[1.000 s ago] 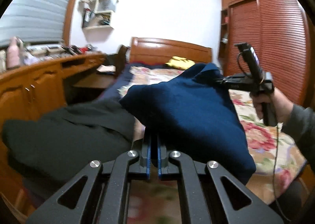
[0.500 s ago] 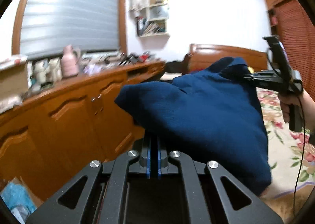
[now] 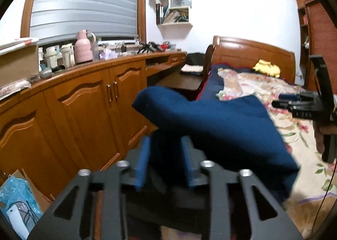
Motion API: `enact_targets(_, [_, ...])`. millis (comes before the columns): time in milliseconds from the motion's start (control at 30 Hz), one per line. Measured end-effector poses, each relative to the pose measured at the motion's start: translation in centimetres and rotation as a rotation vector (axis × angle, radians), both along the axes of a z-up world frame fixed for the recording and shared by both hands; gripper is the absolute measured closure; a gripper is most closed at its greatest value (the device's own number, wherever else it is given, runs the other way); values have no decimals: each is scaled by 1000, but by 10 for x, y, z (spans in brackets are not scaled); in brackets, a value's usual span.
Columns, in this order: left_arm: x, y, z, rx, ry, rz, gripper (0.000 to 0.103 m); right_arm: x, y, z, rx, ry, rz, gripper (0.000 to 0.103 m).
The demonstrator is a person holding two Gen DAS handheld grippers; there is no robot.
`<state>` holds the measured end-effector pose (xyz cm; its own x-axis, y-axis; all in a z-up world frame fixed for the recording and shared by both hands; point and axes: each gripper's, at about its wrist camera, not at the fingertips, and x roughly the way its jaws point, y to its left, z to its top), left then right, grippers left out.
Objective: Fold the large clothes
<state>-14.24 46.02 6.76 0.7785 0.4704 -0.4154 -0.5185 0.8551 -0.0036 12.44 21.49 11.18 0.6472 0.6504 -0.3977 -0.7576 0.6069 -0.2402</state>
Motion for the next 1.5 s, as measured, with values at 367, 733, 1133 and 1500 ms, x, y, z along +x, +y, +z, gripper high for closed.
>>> enact_targets(367, [-14,-67,29,48,-20,-64,11,-49,-54,-12,79,27,46,51])
enact_targets(733, [16,-154,33,57,-37,-166,11,-79,-147,-20,131,15,-43,45])
enact_targets(1133, [85,-265,2,27,-3,-386,11,-103,-253,-45,166,-18,-252,28])
enact_targets(1500, [123,-366,-22,-31,19,-577,11,-136,-339,-78,235,9,-472,27])
